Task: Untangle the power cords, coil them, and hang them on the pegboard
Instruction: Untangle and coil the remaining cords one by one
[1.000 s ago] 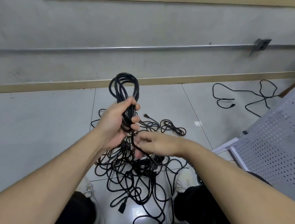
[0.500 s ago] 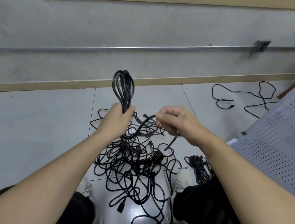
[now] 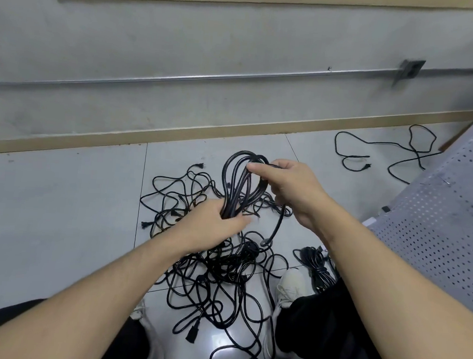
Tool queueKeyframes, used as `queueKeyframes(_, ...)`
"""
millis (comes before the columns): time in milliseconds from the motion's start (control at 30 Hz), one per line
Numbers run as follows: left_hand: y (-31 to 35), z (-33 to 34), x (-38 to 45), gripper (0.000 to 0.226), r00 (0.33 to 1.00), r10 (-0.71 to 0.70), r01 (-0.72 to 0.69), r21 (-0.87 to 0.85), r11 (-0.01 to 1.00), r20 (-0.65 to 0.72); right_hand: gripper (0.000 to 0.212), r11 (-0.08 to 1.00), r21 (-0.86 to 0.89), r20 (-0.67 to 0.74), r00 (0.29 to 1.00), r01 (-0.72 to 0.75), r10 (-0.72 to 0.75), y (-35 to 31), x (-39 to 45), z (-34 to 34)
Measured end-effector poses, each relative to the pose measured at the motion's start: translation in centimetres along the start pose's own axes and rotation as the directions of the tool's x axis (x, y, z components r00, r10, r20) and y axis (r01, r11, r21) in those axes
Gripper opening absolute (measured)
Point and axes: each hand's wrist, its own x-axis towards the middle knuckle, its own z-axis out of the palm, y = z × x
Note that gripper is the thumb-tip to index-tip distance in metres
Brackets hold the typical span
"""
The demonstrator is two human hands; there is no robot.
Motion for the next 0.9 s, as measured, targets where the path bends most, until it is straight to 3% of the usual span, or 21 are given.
queueKeyframes(133, -1.2, -0.8, 0.7, 0.039, 0.999, -0.043, 0.043, -0.039, 0.998, 0.004, 0.014, 0.954, 0.296, 0.214, 0.977, -0.048, -0.017, -0.7, -0.1, -1.3)
queueKeyframes(267, -1.7, -1.3, 0.7, 0.044, 0.997, -0.069, 0.071, -0.067, 0.995, 0.026, 0.01, 0.963, 0.25, 0.072, 0.989, 0.105, -0.127, -0.9, -0.5, -1.2)
queueKeyframes(300, -1.6, -1.1, 0.6, 0.044, 0.998, -0.05, 0.053, -0.073, 0.996, 0.045, 0.004, 0.96, 0.252, 0.023, 0.991, 0.121, -0.131, -0.8, -0.5, -1.0)
queueKeyframes(400, -0.8, 0.0, 0.1, 0.051, 0.998, 0.013, -0.005, -0.118, 0.993, 0.064, 0.016, 0.93, 0.358, -0.059, 0.996, 0.089, -0.072, -0.5, -0.3, 0.2)
queueKeyframes(567, -0.8, 0.2, 0.0, 0.053, 0.999, 0.05, -0.05, -0.058, 0.997, -0.001, 0.017, 0.918, 0.398, -0.036, 0.999, 0.001, 0.014, 0.2, -0.2, 2.7)
queueKeyframes(733, -0.7, 0.2, -0.2, 0.045, 0.999, 0.005, -0.008, -0.051, 0.999, -0.052, 0.039, 0.909, 0.401, 0.05, 0.994, -0.111, 0.099, 0.7, -0.2, 3.5)
queueKeyframes(900, 0.1, 0.9, -0.4, 0.036, 0.999, -0.022, 0.034, -0.327, 0.944, 0.041, 0.028, 0.814, 0.558, 0.051, 0.986, -0.162, 0.162, 0.4, -0.2, 3.2)
